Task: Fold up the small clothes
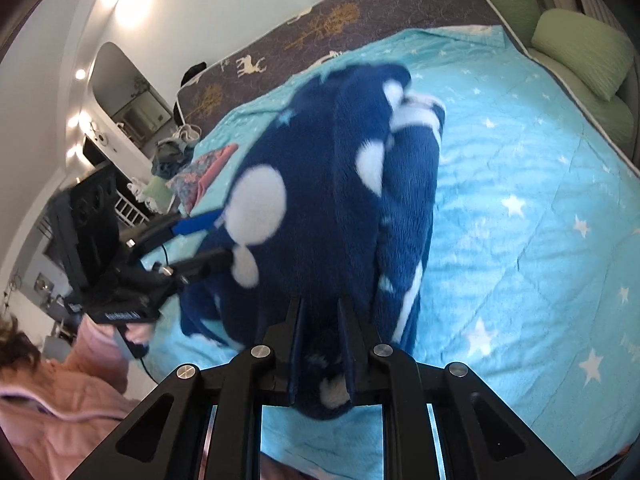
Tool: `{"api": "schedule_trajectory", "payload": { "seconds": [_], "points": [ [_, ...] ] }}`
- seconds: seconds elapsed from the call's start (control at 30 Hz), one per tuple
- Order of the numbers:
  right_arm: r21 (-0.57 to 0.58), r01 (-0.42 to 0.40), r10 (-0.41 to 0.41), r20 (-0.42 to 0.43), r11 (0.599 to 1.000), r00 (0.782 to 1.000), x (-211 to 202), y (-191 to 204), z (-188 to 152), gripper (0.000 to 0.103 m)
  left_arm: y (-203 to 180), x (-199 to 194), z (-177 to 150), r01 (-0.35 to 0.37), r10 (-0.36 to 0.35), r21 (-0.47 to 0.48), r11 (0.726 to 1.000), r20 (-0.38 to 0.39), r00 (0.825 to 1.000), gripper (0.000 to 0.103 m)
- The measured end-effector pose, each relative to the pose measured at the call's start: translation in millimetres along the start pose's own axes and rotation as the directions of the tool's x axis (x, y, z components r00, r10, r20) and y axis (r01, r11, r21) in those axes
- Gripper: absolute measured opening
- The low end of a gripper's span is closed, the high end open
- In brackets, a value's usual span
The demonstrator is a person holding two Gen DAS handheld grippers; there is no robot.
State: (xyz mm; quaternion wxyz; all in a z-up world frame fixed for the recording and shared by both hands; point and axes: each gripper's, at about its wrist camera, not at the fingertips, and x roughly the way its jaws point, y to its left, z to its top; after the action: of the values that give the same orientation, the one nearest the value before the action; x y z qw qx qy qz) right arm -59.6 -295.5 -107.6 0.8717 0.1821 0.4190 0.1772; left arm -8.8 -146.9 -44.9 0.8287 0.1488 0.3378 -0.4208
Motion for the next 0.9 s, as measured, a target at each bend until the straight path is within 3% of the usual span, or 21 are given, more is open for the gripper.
{"api": "schedule_trajectory", "payload": {
  "seconds": [0.13,0.33,0.43,0.47,0.6,0.67,0.8,0.9],
  "points": [
    [0.009,0.011,-0.011,0.025,1.0,1.0,18,-11,-16,0.014,-4,-2,-11,-0.01,0.01,0.031,0.999,0.003,1.0,0.067],
    [-0.078,0.1,-0.093,0.087,0.992,0.992,-13,16,3,0.017,6,-27,4,0.06,-0.061,-0.058,0.997,-0.003,0.998,0.068],
    [-0.11,0.116,-0.09,0.22,0.987,0.971,-43,27,27,0.034,6,-36,14,0.071,-0.069,-0.047,0.996,0.043,0.997,0.073],
    [-0.109,0.121,-0.092,0.245,0.987,0.965,-47,28,33,0.048,5,-36,19,0.062,-0.06,-0.036,0.997,0.055,0.997,0.078],
    [-0.146,0.137,-0.093,0.271,0.98,0.958,-39,34,74,0.052,4,-21,40,0.025,-0.024,-0.028,0.999,0.053,0.998,0.079],
    [-0.095,0.12,-0.094,0.238,0.988,0.967,-24,29,101,0.047,9,-11,47,0.014,-0.012,-0.047,0.999,0.04,0.999,0.079],
    [0.008,0.067,-0.068,0.181,0.998,0.981,6,11,133,0.016,30,11,61,0.039,-0.037,-0.136,0.99,0.017,0.999,0.079],
    [0.073,0.06,-0.07,0.145,0.996,0.987,28,-7,149,0.012,48,24,70,0.063,-0.06,-0.18,0.982,0.021,0.998,0.079]
  ]
}}
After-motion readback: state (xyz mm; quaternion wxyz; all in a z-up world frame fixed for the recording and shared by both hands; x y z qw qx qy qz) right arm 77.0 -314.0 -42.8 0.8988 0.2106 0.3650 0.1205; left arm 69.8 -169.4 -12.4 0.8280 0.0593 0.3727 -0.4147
